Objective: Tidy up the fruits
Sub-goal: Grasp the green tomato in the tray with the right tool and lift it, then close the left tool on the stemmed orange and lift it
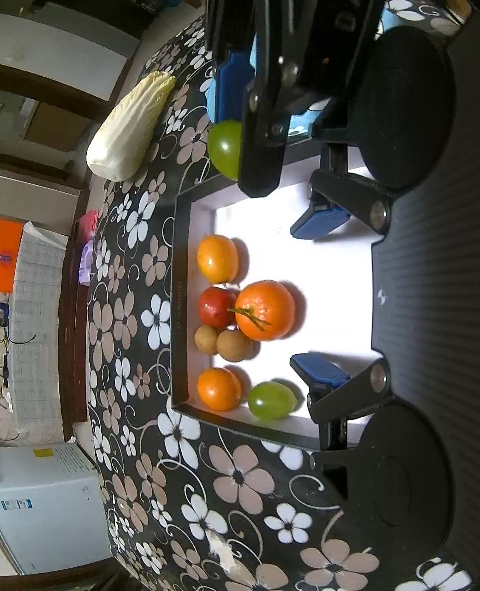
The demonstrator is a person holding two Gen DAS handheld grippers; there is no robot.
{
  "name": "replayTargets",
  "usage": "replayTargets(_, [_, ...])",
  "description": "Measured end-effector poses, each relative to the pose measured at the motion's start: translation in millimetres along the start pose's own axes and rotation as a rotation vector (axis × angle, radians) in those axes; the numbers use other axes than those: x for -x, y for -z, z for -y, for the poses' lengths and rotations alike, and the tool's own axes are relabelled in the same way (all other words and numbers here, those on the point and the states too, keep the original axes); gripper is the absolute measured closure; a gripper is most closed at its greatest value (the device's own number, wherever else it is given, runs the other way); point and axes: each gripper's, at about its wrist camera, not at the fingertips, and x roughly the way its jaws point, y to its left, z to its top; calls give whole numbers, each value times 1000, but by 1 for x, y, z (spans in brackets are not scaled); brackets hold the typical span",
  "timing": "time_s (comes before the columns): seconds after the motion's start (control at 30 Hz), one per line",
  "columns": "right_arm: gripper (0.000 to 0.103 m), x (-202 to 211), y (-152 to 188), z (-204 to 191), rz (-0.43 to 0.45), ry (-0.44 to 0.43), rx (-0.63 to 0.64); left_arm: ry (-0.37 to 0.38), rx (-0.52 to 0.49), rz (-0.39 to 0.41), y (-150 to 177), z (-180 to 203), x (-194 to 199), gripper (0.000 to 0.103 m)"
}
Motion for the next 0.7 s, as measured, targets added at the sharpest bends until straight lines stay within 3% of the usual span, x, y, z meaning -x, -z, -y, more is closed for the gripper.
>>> replayTargets(0.23, [65,8,0,8,28,2,-30,-20,19,-2,-7,-1,-11,33])
replayTargets(0.37, [65,9,2,9,29,-1,-33,-42,26,6,-9,-2,-14,40])
replayTargets(0.57, [65,11,2,10,29,0,-32,-73,21,18,-8,1,-15,59])
replayTargets(0.7, [65,12,3,10,29,0,-30,-79,29,21,-8,1,-14,60])
